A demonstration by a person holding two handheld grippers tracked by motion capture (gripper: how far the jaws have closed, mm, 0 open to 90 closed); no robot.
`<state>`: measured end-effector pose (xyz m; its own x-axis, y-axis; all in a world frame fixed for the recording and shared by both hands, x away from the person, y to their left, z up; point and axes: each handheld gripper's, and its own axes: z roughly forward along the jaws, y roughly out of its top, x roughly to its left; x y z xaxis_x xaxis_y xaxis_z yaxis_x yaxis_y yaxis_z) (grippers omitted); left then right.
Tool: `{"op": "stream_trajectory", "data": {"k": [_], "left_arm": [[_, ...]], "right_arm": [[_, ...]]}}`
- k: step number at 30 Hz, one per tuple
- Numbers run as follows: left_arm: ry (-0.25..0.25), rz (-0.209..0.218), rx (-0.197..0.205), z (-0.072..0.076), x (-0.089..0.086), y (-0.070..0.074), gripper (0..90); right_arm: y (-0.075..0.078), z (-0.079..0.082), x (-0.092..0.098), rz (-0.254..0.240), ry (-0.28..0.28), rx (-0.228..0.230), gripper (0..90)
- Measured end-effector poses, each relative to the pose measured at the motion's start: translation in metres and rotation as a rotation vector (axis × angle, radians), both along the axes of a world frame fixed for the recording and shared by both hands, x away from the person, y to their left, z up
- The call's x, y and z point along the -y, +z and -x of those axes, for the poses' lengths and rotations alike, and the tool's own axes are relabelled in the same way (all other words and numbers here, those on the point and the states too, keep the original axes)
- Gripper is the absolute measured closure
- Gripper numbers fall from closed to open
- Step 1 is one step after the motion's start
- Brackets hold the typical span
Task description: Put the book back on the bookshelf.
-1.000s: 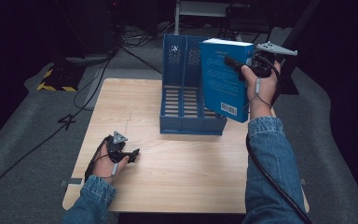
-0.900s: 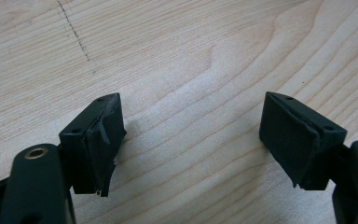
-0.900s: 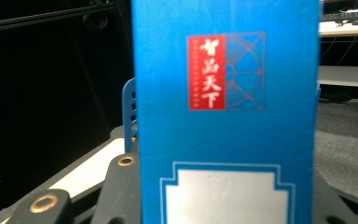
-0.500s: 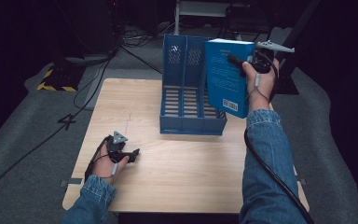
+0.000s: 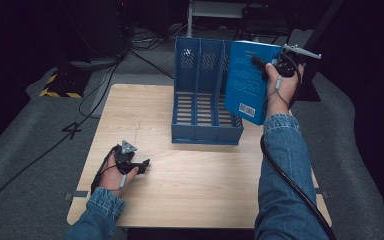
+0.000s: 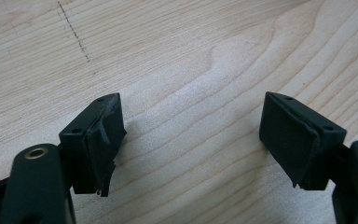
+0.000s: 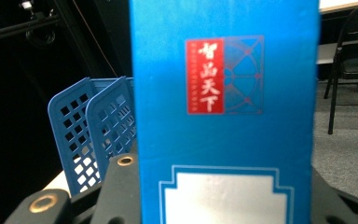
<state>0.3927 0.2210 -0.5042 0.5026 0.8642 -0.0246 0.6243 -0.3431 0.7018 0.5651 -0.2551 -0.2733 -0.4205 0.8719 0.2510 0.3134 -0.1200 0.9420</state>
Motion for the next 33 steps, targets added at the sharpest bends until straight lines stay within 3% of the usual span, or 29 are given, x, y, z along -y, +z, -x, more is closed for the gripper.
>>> {"op": "stream_trajectory", "data": {"k": [6, 10, 21, 26, 33], "left_arm": [[0.001, -0.001, 0.001, 0.000, 0.000, 0.000, 22.5], [0.002, -0.002, 0.001, 0.000, 0.000, 0.000, 22.6], [0.000, -0.006, 0.000, -0.001, 0.000, 0.000, 22.6], [0.000, -0.003, -0.001, -0.001, 0.000, 0.000, 22.6], [-0.007, -0.004, -0.003, -0.001, 0.002, 0.000, 22.6]], "right_arm": [[0.000, 0.001, 0.002, -0.005, -0.003, -0.002, 61.6], [0.001, -0.003, -0.010, 0.032, -0.001, -0.007, 61.5], [0.000, -0.018, -0.041, 0.043, 0.011, -0.008, 61.5], [-0.005, -0.029, -0.052, 0.082, 0.003, 0.007, 61.4], [-0.014, -0.031, -0.055, 0.049, 0.017, 0.026, 61.2]]}}
